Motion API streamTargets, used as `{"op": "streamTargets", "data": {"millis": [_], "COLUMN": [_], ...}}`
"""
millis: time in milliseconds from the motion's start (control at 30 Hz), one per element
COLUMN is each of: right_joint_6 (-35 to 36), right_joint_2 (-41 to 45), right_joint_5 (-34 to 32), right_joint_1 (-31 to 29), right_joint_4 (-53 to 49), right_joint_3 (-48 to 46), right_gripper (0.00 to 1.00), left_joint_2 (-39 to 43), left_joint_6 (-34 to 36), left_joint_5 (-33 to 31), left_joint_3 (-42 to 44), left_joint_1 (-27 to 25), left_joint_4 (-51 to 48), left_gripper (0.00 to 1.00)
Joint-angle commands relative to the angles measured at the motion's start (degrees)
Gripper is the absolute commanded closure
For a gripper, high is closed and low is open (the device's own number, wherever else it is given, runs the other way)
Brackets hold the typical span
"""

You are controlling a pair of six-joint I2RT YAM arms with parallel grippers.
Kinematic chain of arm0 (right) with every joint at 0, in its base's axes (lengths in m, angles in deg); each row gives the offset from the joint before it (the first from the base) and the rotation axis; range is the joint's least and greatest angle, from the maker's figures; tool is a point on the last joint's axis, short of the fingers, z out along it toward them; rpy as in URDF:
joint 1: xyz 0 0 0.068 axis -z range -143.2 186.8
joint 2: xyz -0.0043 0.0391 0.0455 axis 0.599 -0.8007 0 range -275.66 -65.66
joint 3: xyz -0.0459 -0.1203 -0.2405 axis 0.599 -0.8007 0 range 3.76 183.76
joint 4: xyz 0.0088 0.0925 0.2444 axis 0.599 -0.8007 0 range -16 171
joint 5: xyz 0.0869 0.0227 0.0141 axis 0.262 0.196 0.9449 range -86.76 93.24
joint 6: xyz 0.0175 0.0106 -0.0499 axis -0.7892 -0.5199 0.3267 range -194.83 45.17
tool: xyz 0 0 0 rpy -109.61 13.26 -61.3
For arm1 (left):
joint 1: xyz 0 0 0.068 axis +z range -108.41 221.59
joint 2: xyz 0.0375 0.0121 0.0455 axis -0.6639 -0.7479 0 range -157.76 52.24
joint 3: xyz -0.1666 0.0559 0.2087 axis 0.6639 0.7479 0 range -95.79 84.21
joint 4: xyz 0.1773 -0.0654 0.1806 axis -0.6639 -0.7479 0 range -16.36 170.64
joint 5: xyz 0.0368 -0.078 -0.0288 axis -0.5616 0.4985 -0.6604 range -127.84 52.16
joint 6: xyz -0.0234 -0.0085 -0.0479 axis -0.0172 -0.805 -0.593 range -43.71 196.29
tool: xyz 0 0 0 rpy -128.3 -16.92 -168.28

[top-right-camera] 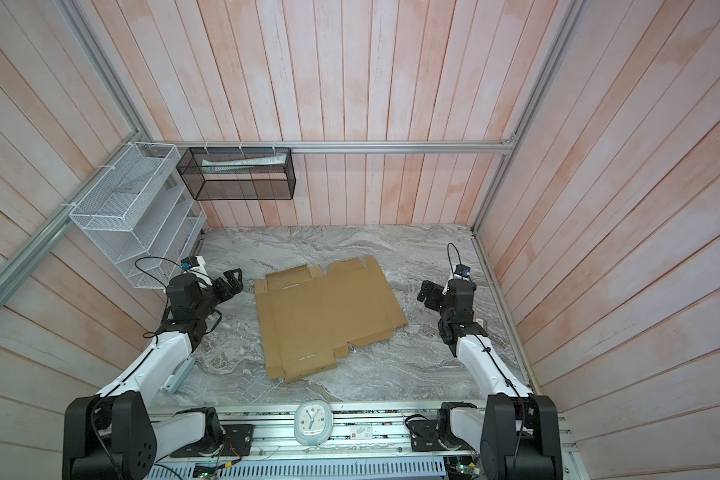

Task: Fold the paper box
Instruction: 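Move both grippers forward onto the flat cardboard blank's near edges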

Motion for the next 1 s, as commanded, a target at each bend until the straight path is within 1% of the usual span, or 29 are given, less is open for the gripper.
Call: {"op": "streamTargets", "data": {"millis": [0, 33, 67, 100, 133, 167, 200, 233, 333, 400, 500, 633, 833, 933, 967], "right_joint_6": [-1.7, -2.0, -2.5, -3.2, -3.8, -4.2, -4.5, -4.7, -5.4, -6.3, -6.8, -8.5, -11.7, -12.6, -12.7], "right_joint_2": [-0.6, -1.1, -1.5, -2.2, -3.0, -4.1, -5.3, -6.7, -10.6, -13.0, -16.3, -20.1, -24.3, -25.3, -25.6], "right_joint_5": [1.5, 1.4, 0.9, 0.8, 1.0, 1.0, 1.0, 1.0, 1.4, 2.3, 2.9, 2.9, 4.7, 4.8, 4.7], "right_joint_1": [-4.5, -6.0, -7.5, -8.8, -10.1, -11.3, -12.5, -13.8, -17.4, -19.4, -22.6, -26.3, -28.2, -28.2, -28.2], "right_joint_4": [-5.1, -5.5, -5.7, -5.6, -5.8, -6.1, -6.6, -7.0, -7.2, -6.7, -6.6, -7.1, -5.2, -4.9, -4.8], "right_joint_3": [2.9, 3.4, 3.8, 4.2, 4.7, 5.4, 6.1, 7.0, 8.9, 9.6, 10.7, 11.3, 10.1, 9.5, 9.4], "right_gripper": [0.1, 0.2, 0.32, 0.46, 0.57, 0.66, 0.74, 0.8, 0.91, 0.96, 1.0, 1.0, 1.0, 1.0, 1.0], "left_joint_2": [-0.7, -1.2, -2.0, -3.0, -4.2, -5.2, -6.4, -7.7, -10.9, -12.8, -15.6, -18.5, -20.3, -20.5, -20.7], "left_joint_6": [2.4, 2.7, 3.0, 3.4, 4.0, 4.4, 4.8, 5.0, 5.5, 5.4, 5.1, 3.5, 0.6, -0.7, -1.1], "left_joint_5": [1.6, 1.5, 1.5, 1.6, 1.5, 1.6, 1.8, 2.0, 3.3, 3.5, 4.7, 5.4, 4.6, 3.5, 3.2], "left_joint_3": [-2.4, -3.0, -3.8, -4.8, -6.0, -6.9, -7.8, -8.7, -10.5, -11.2, -12.3, -12.5, -9.9, -8.7, -8.4], "left_joint_1": [-3.9, -5.2, -6.2, -7.4, -8.5, -9.4, -10.2, -11.1, -12.7, -13.6, -14.7, -16.0, -17.1, -17.2, -17.2], "left_joint_4": [-3.8, -4.5, -5.2, -6.2, -7.2, -8.1, -8.9, -9.5, -10.5, -11.1, -12.1, -13.3, -13.1, -13.2, -13.3], "left_gripper": [0.0, 0.0, 0.0, 0.02, 0.05, 0.08, 0.12, 0.18, 0.38, 0.53, 0.63, 0.78, 0.88, 0.97, 0.98]}}
